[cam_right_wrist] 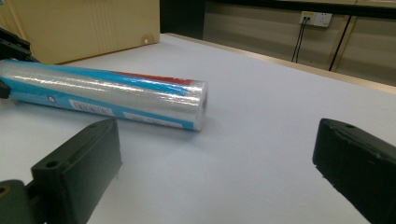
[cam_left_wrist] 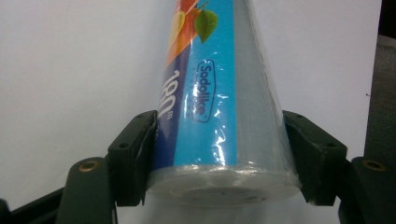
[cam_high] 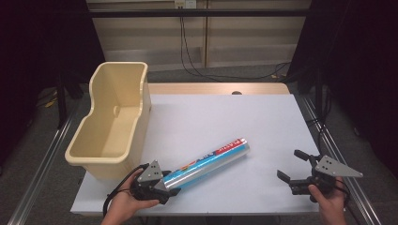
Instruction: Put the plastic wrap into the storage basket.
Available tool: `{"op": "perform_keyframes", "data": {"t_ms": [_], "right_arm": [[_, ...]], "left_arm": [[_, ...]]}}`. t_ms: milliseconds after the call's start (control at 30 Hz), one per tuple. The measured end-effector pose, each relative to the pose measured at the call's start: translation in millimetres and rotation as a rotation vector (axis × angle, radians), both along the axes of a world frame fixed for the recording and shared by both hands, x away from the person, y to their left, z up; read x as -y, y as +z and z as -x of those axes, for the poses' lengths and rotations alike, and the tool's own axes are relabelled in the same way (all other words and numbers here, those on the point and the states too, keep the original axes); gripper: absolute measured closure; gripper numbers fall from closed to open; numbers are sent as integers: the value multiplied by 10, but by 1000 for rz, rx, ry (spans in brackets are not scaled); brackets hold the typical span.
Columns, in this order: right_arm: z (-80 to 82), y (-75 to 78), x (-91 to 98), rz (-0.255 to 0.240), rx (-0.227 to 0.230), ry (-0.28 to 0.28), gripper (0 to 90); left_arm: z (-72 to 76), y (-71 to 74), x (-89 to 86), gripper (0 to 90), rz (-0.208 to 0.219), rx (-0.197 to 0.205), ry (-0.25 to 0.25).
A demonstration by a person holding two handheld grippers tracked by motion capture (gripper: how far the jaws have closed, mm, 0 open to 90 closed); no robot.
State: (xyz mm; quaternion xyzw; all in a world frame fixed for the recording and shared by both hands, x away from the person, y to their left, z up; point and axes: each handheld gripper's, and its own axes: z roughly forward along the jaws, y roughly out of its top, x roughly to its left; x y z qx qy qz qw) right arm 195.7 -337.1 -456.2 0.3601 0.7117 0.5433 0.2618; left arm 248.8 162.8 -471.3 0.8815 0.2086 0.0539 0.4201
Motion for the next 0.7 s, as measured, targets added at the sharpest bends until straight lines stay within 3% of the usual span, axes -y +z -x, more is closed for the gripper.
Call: {"op": "perform_keyframes", "data": {"t_ms": [133,267,700], "right_arm": [[0,7,0,1,3,-1,6],[-9,6,-13,0,4,4,6],[-12,9,-4,-1,2,6,6]], "left_arm": [[-28,70,8,277,38,-25,42],[-79,151,82,252,32,-23,53],[-382,408,632,214,-3,-16,-11]]}}
